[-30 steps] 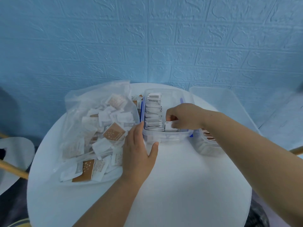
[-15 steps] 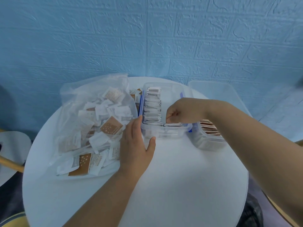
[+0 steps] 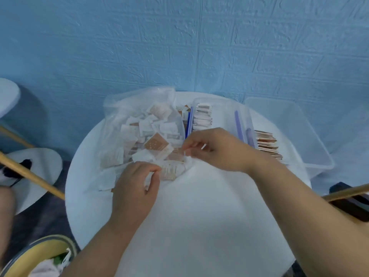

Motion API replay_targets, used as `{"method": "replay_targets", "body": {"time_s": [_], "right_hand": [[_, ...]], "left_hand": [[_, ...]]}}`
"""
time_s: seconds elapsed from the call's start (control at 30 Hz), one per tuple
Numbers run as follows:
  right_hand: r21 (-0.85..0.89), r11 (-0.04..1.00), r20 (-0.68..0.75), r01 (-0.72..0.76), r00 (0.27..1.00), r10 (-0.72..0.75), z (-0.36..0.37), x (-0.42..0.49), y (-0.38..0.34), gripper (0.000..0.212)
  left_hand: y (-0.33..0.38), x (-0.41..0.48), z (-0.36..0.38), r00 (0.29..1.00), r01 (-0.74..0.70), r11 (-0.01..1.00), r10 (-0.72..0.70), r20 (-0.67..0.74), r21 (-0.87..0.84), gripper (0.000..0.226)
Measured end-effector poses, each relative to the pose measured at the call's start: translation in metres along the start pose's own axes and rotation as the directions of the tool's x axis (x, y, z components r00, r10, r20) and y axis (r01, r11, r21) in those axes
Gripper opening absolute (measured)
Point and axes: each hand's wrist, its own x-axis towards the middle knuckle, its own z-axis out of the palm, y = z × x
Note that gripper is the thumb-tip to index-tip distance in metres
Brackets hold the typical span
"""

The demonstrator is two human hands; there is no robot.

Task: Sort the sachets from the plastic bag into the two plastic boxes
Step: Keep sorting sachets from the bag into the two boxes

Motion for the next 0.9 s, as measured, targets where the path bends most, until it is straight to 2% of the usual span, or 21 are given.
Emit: {"method": "replay_targets", "body": {"time_s": [0.13, 0.23, 0.3, 0.4, 0.47, 0.53, 0.63, 0.73, 0.83, 0.9], "right_hand": [[-0.139, 0.986, 0.146, 0.089, 0.987, -0.069, 0.056, 0.000, -0.005, 0.019], [-0.268, 0.960, 0.063, 0.082, 0.996, -0.067, 0.084, 0.003, 0.008, 0.020], [-0.312, 0.950, 0.019, 0.032, 0.999, -0.028, 0.092, 0.005, 0.013, 0.022], [-0.335, 0.939, 0.024, -0.081, 0.995, 0.094, 0.098, 0.008, 0.011, 0.047], [-0.347, 0.930, 0.001, -0.125, 0.991, 0.133, 0.101, 0.010, 0.006, 0.061], [-0.333, 0.929, -0.051, -0.164, 0.987, 0.156, 0.102, 0.013, 0.002, 0.064], [-0.311, 0.929, -0.099, -0.201, 0.979, 0.179, 0.105, 0.016, -0.003, 0.058], [-0.339, 0.918, -0.113, -0.208, 0.977, 0.180, 0.105, 0.016, -0.004, 0.045], [-0.385, 0.907, -0.141, -0.169, 0.982, 0.123, 0.105, 0.015, -0.006, 0.016], [-0.390, 0.910, -0.168, -0.139, 0.983, 0.078, 0.103, 0.014, -0.006, 0.013]], "left_hand": [[-0.035, -0.016, -0.020, 0.997, 0.029, 0.982, -0.042, 0.069, 0.187, 0.038], [-0.046, -0.019, -0.026, 0.978, 0.011, 0.957, -0.070, 0.196, 0.291, 0.049], [-0.048, -0.018, -0.028, 0.964, -0.056, 0.939, -0.037, 0.263, 0.338, 0.051], [-0.051, -0.014, -0.030, 0.943, -0.141, 0.920, 0.012, 0.333, 0.366, 0.056], [-0.052, -0.010, -0.033, 0.930, -0.105, 0.941, -0.022, 0.367, 0.322, 0.056], [-0.052, -0.006, -0.034, 0.938, -0.080, 0.957, -0.022, 0.345, 0.280, 0.053], [-0.052, -0.009, -0.032, 0.958, -0.140, 0.943, 0.052, 0.282, 0.302, 0.046], [-0.052, -0.013, -0.032, 0.980, -0.144, 0.962, 0.107, 0.167, 0.232, 0.037], [-0.050, -0.015, -0.032, 0.985, -0.172, 0.969, 0.170, 0.028, 0.176, 0.027], [-0.047, -0.013, -0.032, 0.985, -0.163, 0.979, 0.169, -0.041, 0.125, 0.025]]}}
